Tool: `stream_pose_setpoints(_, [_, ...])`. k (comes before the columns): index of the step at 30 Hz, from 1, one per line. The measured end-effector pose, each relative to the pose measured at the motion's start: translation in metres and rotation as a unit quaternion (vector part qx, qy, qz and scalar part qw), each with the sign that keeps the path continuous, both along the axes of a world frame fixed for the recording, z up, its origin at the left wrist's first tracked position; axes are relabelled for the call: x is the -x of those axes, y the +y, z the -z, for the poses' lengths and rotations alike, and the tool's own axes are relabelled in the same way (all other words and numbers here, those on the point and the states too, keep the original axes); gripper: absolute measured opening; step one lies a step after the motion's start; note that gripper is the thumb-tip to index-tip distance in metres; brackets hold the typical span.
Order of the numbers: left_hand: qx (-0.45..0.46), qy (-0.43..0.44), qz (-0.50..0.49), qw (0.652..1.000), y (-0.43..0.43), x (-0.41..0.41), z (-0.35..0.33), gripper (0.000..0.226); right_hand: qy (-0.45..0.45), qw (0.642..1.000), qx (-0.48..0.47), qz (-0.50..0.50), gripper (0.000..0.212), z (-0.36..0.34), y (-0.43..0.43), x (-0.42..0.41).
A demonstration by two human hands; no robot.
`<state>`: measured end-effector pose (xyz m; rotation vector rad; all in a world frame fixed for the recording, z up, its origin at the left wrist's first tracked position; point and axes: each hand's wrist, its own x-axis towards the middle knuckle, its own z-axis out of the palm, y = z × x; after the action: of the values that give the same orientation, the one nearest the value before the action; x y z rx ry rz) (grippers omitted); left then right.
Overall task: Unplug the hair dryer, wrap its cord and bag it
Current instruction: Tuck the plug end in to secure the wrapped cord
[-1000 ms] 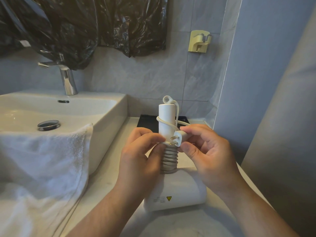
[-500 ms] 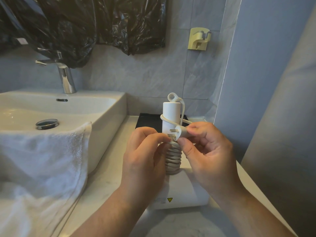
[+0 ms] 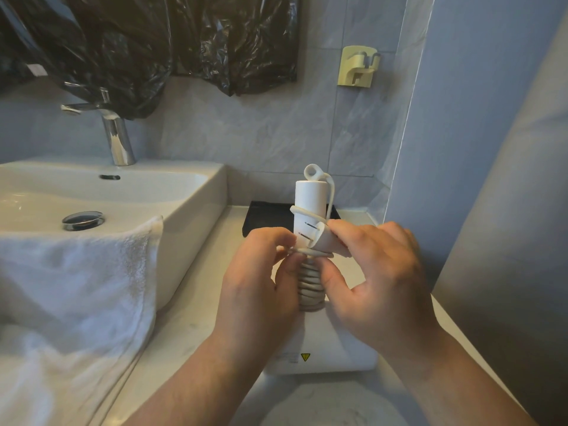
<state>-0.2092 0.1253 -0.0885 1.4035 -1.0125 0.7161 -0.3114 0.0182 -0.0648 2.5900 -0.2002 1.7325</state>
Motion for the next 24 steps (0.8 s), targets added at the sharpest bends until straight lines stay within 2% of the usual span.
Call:
stream_pose_setpoints(2, [-0.005,-0.001,0.005,1.0,0.0004,0.0001,-0.0018,0.014,0.002,1.0,0.016,0.021,0.031,0.0005,-0.0004,0.0])
stream_pose_setpoints(7, [-0.011,0.065,0.082,0.994,0.0011,-0.0075,-0.003,0.014,-0.005,0.999,0.026,0.032,0.032,0.0032,-0.0042,-0.001])
stream_pose_setpoints(11, [-0.03,0.021,0.066,0.997,0.0017,-0.0063,-0.0027,0.013,0.0,0.999,0.031,0.034,0.035,0.0034,-0.0022,-0.0002])
stream_pose_setpoints(16, [-0.012,-0.077,0.025,0.997,0.0021,-0.0044,-0.0024,0.009,0.005,0.999,0.033,0.03,0.039,0.001,0.0002,-0.0003])
stream_pose_setpoints(20, [-0.009,-0.095,0.017,0.995,0.0017,-0.0045,-0.002,0.012,0.016,0.998,0.043,0.038,0.033,0.0027,-0.0024,0.0002])
stream_pose_setpoints(24, [-0.019,-0.075,0.015,0.997,0.0016,-0.0072,-0.0003,0.014,-0.018,0.998,0.061,0.013,0.034,0.0075,-0.0031,-0.0026])
